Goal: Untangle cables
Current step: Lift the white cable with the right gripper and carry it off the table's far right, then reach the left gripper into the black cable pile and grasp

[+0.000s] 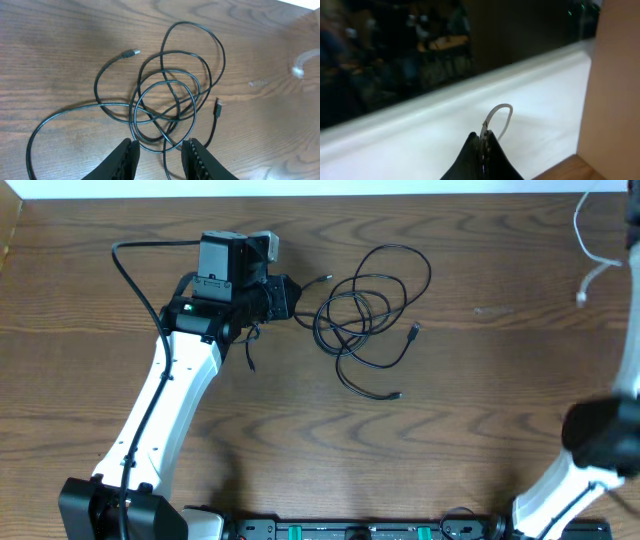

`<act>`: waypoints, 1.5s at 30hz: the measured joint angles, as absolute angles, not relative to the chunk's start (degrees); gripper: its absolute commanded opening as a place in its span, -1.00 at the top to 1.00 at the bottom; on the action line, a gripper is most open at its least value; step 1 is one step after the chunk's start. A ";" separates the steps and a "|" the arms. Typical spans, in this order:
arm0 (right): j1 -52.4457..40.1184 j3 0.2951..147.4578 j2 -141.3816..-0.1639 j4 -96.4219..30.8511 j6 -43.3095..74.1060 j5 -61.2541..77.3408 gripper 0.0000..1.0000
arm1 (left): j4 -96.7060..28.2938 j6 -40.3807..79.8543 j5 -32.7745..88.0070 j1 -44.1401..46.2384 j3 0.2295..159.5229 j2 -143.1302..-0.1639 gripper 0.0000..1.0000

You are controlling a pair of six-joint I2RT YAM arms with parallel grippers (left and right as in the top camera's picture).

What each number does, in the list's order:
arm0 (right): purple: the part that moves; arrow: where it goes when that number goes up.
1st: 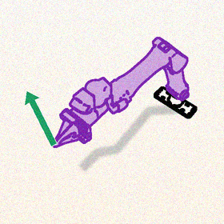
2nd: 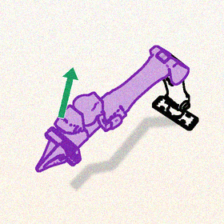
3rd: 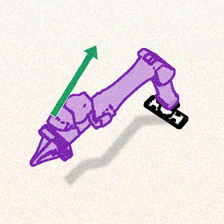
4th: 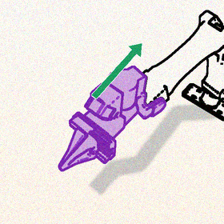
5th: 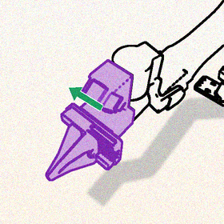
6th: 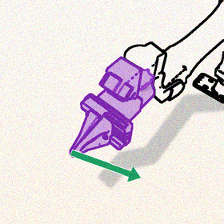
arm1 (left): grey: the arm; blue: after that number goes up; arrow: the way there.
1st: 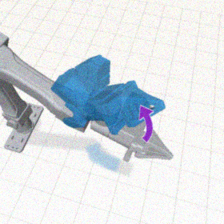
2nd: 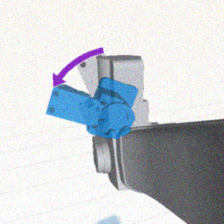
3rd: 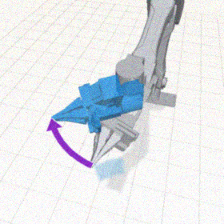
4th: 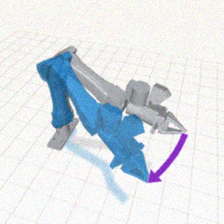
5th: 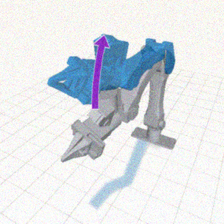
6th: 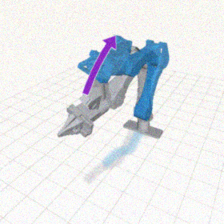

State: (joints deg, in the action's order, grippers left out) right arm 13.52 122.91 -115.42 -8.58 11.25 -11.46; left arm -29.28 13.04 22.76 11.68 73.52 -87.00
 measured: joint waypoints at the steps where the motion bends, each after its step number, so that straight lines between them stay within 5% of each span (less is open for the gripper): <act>1: 14.02 122.91 -117.36 -6.52 11.25 -11.60 0.98 | -29.26 13.06 22.57 11.68 73.52 -87.00 0.34; 11: 16.49 122.83 -137.27 2.20 11.11 -12.49 0.92 | -28.93 13.06 22.13 11.68 73.52 -87.00 0.34; 13: 16.43 122.76 -139.31 1.37 11.00 -12.45 0.56 | -28.93 13.04 22.13 11.68 73.52 -87.00 0.34; 17: 16.43 122.74 -141.21 -1.67 11.00 -12.45 -0.87 | -28.95 13.06 22.13 11.68 73.52 -87.00 0.34; 18: 16.43 122.72 -141.40 -2.50 11.03 -12.49 -0.99 | -28.93 13.06 22.11 11.68 73.52 -87.00 0.34; 31: 16.67 122.61 -140.44 -17.23 10.85 -4.16 -0.98 | -28.91 13.06 22.13 11.68 73.52 -87.00 0.33; 45: 15.16 122.93 -117.60 -44.80 10.85 15.59 -0.98 | -29.65 11.25 22.11 12.34 73.52 -87.00 0.33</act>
